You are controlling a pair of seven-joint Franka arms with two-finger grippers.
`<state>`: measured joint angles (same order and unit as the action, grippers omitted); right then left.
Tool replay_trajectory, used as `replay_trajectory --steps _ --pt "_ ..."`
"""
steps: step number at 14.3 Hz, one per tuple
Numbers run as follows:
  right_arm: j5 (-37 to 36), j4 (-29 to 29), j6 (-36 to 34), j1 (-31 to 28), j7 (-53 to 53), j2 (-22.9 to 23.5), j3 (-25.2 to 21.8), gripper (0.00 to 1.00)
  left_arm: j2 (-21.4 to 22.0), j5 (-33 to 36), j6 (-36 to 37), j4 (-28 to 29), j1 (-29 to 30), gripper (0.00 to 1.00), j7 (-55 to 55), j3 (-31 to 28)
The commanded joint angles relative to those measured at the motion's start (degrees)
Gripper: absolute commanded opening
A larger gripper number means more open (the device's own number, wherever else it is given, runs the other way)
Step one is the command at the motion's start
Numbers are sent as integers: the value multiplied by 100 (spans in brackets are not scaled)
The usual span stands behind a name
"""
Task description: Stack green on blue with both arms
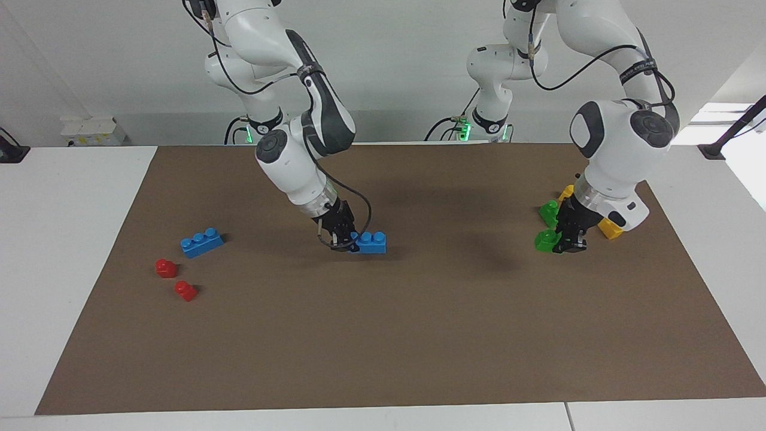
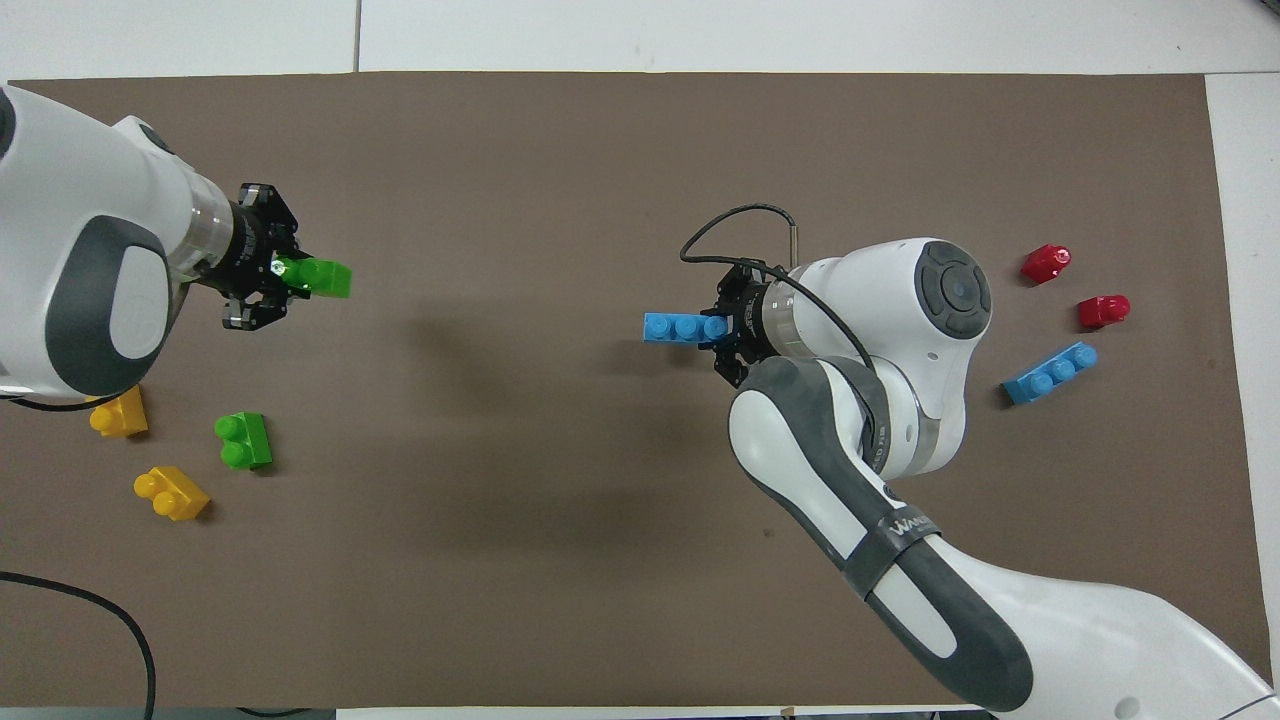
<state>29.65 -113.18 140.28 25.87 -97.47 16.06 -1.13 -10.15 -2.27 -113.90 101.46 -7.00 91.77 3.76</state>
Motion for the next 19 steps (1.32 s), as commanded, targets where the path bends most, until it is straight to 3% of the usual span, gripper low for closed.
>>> replay_trajectory --steps 1,6,10,19 --pt "23 -152 341 197 -105 98 -19 0 259 113 96 251 -608 0 1085 -86" --pt "23 -372 904 594 -35 354 -19 0 268 122 -18 295 -1566 0 2440 -85" --pt "23 -398 974 603 -44 398 -19 0 382 139 -580 663 -2164 0 3170 -85" --pt "23 -583 1379 621 79 407 -19 0 -21 684 -1538 840 -2956 0 4611 -85"
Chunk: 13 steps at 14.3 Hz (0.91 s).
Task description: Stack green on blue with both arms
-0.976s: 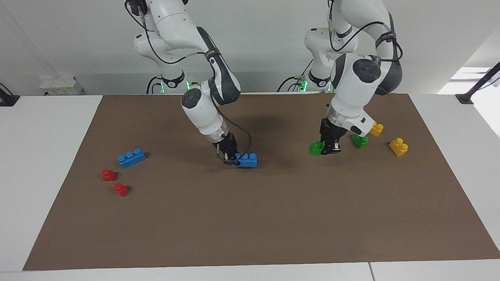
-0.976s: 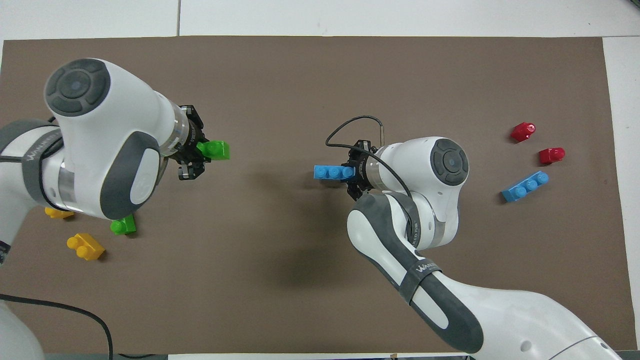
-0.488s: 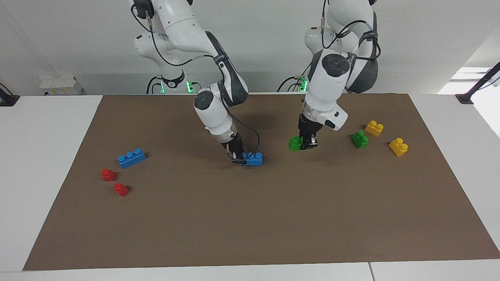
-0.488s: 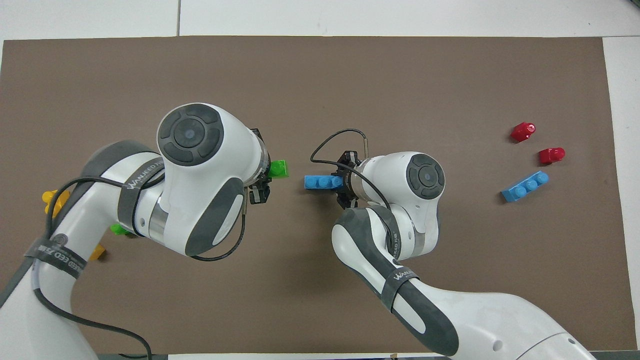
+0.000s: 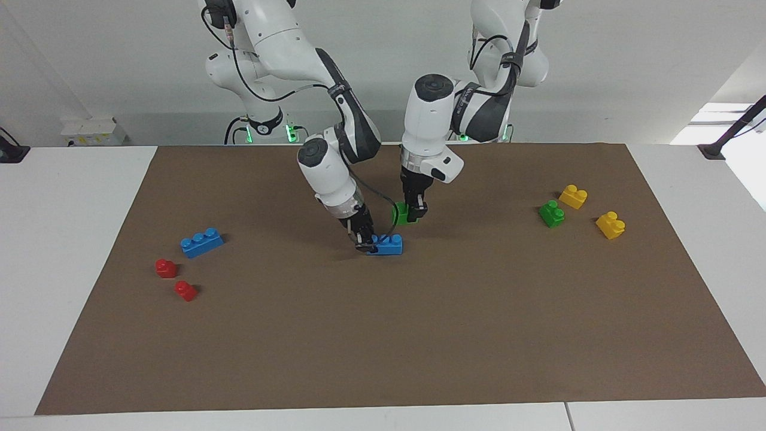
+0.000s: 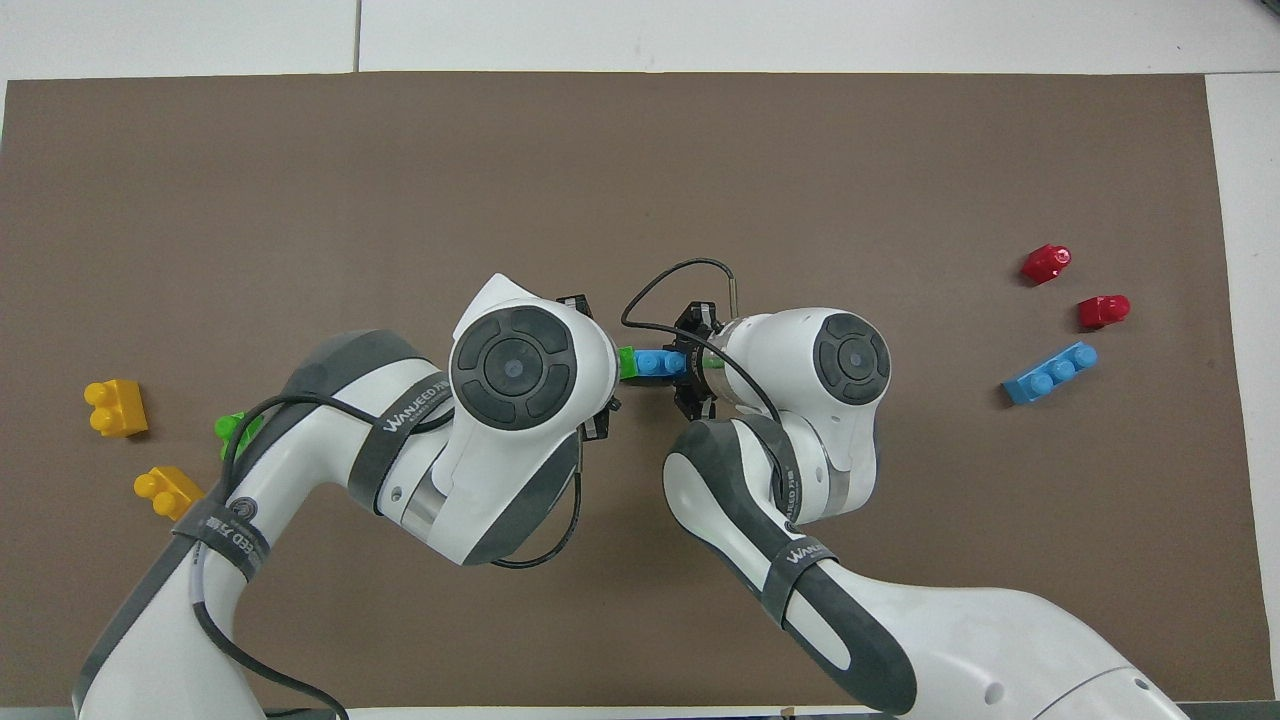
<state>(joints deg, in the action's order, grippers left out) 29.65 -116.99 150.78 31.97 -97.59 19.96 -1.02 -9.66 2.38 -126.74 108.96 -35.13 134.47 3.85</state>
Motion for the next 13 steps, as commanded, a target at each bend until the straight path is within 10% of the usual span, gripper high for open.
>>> replay_trajectory --steps 1,13 --pt "23 -201 338 11 108 17 -30 0 -89 263 -333 90 -169 0 396 -95" --pt "23 -245 347 2 196 17 -30 0 -721 835 -905 20 -336 0 1073 -95"
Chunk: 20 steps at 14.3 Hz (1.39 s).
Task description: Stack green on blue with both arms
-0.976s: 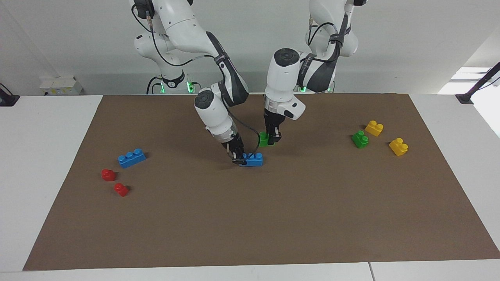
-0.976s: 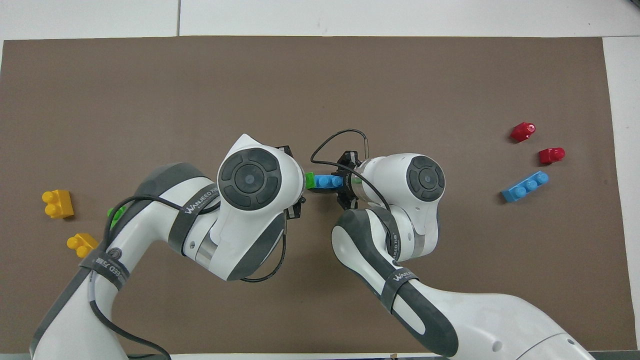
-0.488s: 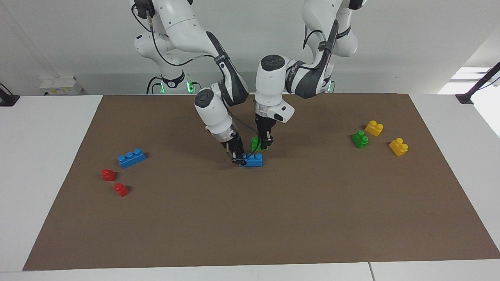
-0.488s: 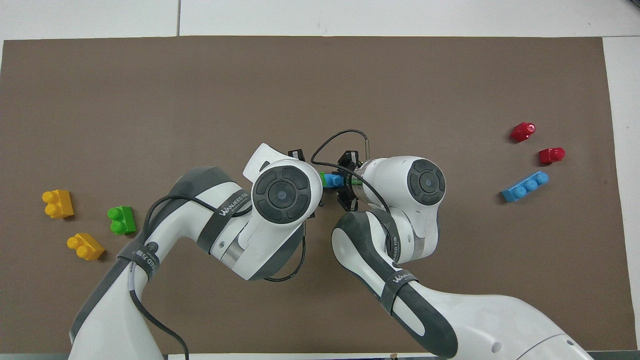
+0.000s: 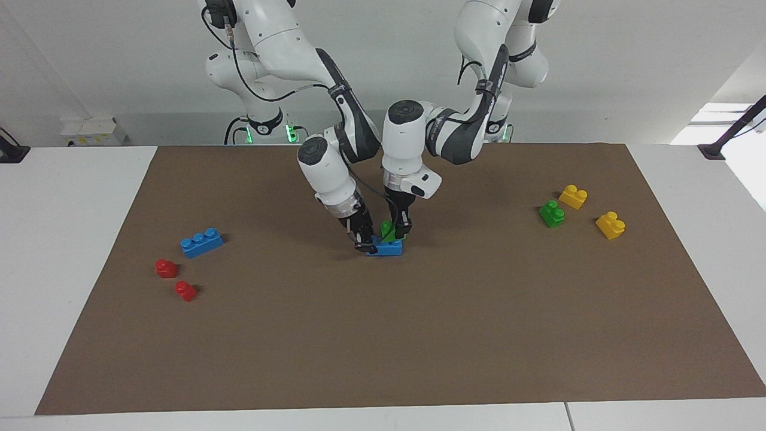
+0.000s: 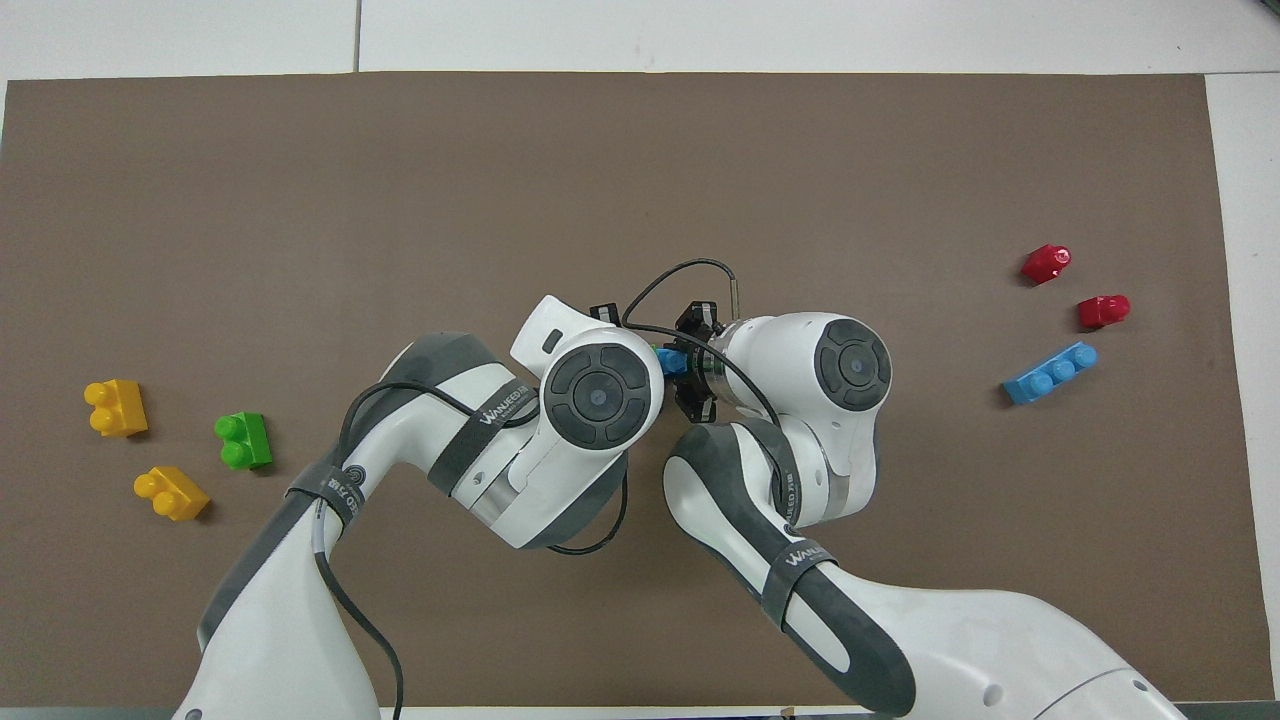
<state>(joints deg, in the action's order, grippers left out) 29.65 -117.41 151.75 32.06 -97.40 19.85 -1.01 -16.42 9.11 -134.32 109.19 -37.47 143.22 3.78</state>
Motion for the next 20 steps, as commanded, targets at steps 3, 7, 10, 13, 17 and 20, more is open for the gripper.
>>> replay_trajectory --steps 3,7,10,13,17,20 --pt "23 -204 250 -7 178 28 -31 0 -142 231 -200 -3 -103 0 223 -97" --pt "23 -204 250 -7 169 19 -22 0 -169 249 -296 5 -103 0 311 -97" --pt "23 -204 250 -7 178 19 -31 0 -178 337 -384 5 -85 0 311 -97" --pt "23 -204 259 -7 178 28 -31 0 -353 425 -454 5 -85 0 390 -97" --pt "23 -204 294 -7 178 28 -31 0 -441 636 -560 14 -85 0 610 -97" --pt "23 -204 294 -16 186 28 -31 0 -459 689 -604 58 -94 0 619 -97"
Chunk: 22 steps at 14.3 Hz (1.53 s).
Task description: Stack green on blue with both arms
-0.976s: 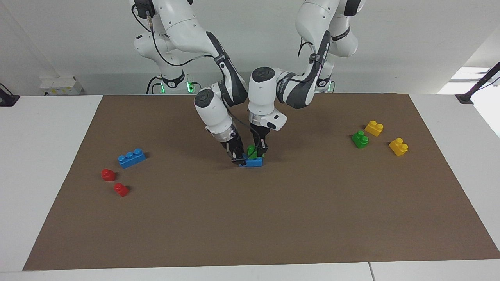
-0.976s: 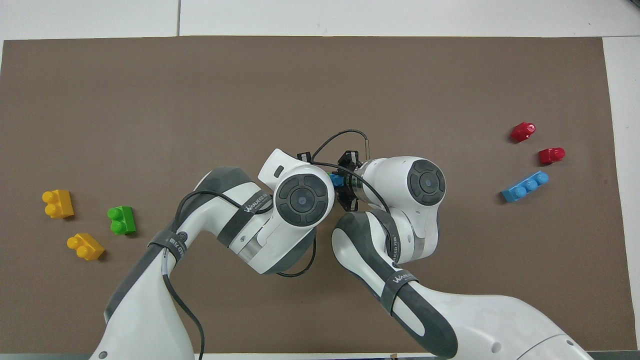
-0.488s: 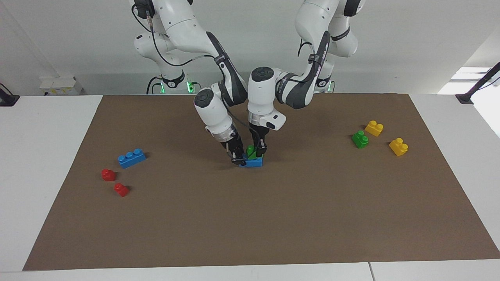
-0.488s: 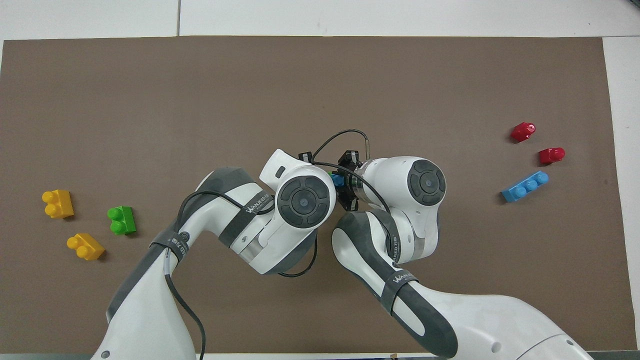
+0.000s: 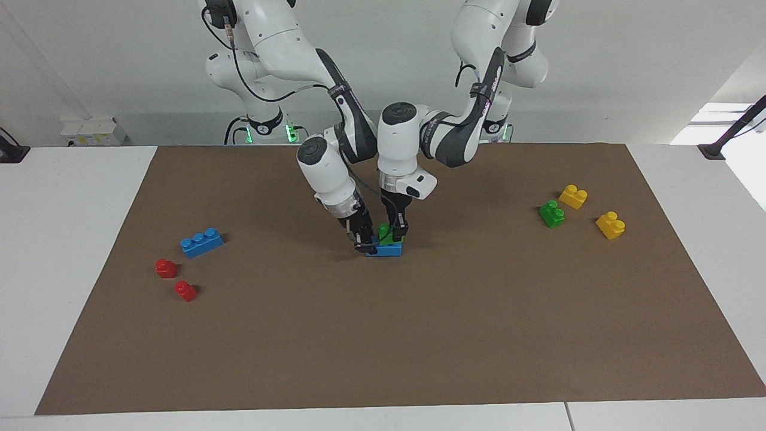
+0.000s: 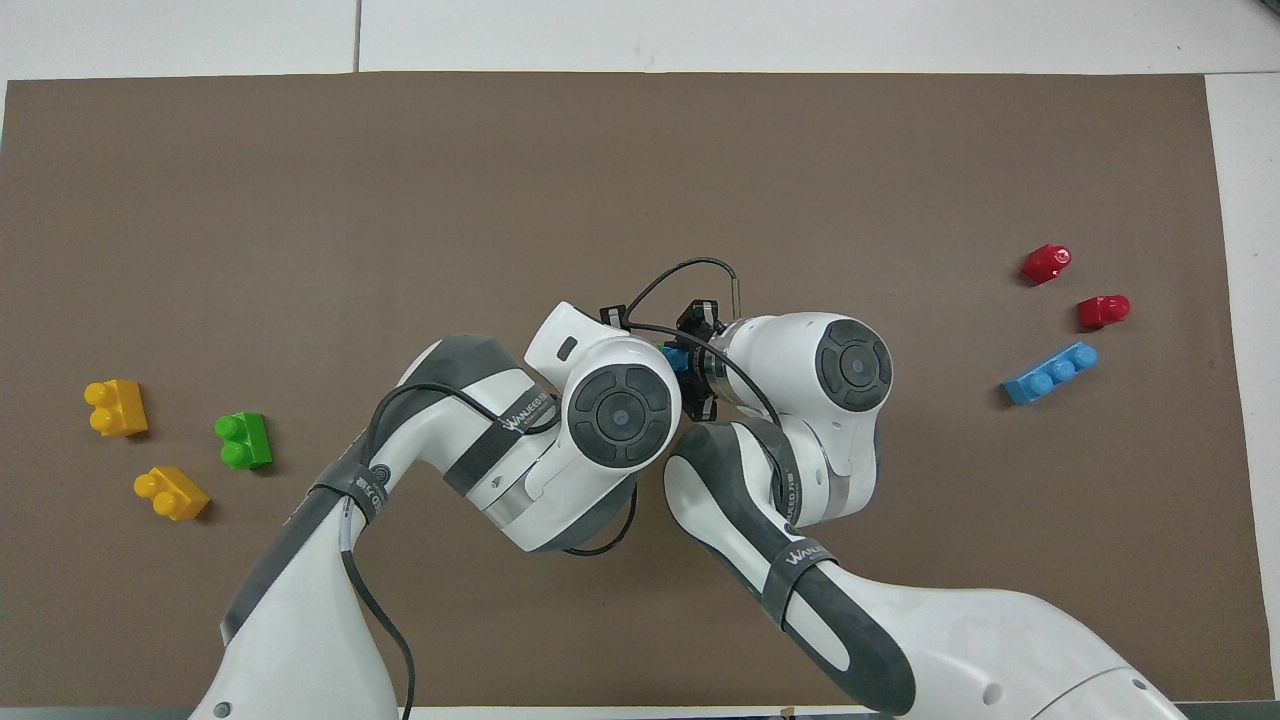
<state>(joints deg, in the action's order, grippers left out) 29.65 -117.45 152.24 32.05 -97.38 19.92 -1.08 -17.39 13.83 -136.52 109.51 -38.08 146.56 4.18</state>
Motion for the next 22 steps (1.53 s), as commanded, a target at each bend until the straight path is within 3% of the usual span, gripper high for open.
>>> replay_trajectory --steps 1,7,8,9,13,15,16,17,22 --pt "23 -199 245 -15 184 21 -23 0 -370 216 -402 36 -33 0 286 -137" --pt "23 -287 394 -24 246 21 -23 0 -520 242 -604 36 11 0 365 -146" --pt "23 -296 394 -24 246 21 -23 0 -511 243 -604 27 20 21 330 -146" --pt "32 -296 394 -24 246 21 -23 0 -511 260 -587 -17 20 98 321 -146" --pt "85 -287 377 -76 220 21 -23 2 -502 427 -578 9 2 100 303 -137" --pt "102 -278 368 -85 193 21 -23 44 -450 427 -560 18 20 100 295 -137" --pt "102 -278 368 -85 176 21 -23 58 -423 427 -560 27 37 100 295 -137" --pt "111 -270 368 -85 167 29 -23 65 -406 427 -543 27 46 100 277 -128" --pt "111 -235 315 -129 176 29 -23 78 7 427 -376 220 64 100 137 -128"
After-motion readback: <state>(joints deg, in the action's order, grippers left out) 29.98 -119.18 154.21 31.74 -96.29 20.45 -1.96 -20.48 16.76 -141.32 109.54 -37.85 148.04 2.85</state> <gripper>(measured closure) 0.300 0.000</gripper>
